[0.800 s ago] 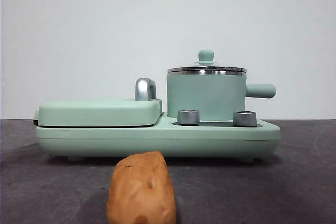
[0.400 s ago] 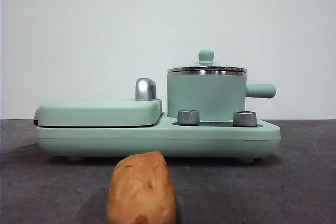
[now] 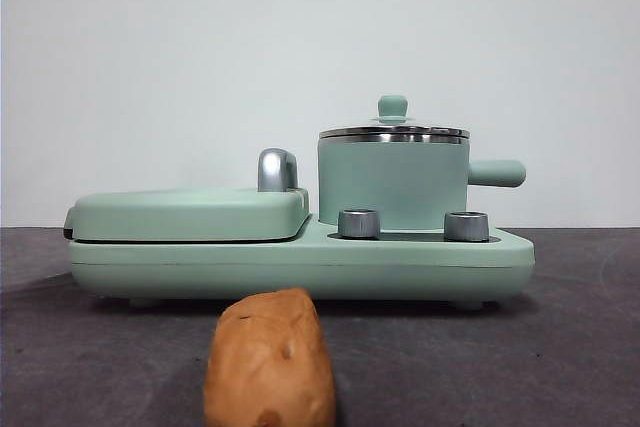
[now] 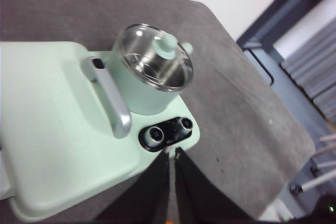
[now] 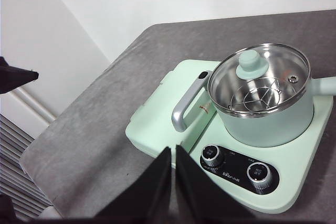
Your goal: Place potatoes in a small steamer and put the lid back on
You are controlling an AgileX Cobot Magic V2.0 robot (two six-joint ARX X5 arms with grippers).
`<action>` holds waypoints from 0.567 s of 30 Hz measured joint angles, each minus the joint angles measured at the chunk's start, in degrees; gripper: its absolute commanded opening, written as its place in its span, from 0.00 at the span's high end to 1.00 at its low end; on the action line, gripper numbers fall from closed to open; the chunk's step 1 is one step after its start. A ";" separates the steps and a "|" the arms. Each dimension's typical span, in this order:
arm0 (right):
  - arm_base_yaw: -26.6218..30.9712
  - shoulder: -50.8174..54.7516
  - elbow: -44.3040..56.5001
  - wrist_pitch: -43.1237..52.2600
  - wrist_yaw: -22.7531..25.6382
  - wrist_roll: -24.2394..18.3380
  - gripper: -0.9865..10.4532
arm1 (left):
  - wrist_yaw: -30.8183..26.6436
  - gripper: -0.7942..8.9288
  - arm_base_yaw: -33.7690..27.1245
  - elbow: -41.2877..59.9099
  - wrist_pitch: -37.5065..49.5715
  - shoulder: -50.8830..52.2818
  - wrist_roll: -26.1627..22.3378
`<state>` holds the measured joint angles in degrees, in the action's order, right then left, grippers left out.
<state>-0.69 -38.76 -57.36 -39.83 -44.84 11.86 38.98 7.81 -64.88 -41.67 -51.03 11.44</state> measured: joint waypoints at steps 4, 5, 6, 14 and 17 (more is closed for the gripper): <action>0.00 0.11 -0.02 -0.02 -0.02 -0.09 0.88 | 0.02 0.85 1.53 -0.42 -0.33 -1.11 -0.96; 0.00 0.11 -0.02 -0.07 -0.02 -0.11 0.84 | 0.02 0.79 1.77 -0.42 -0.35 -1.40 -1.11; 0.00 0.11 -0.02 -0.17 -0.02 -0.13 0.79 | 0.02 0.72 1.97 -0.42 -0.33 -1.62 -1.25; 0.00 0.11 -0.02 -1.33 0.00 -0.11 0.48 | 0.02 0.46 4.87 -1.33 -0.17 -4.79 -1.57; 0.00 0.11 -0.02 -1.33 -0.02 -0.11 0.48 | 0.00 0.46 6.62 -4.31 0.04 -8.15 -1.60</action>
<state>-0.69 -38.65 -57.39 -41.17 -44.86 11.75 38.98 14.44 -69.19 -41.63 -59.18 9.85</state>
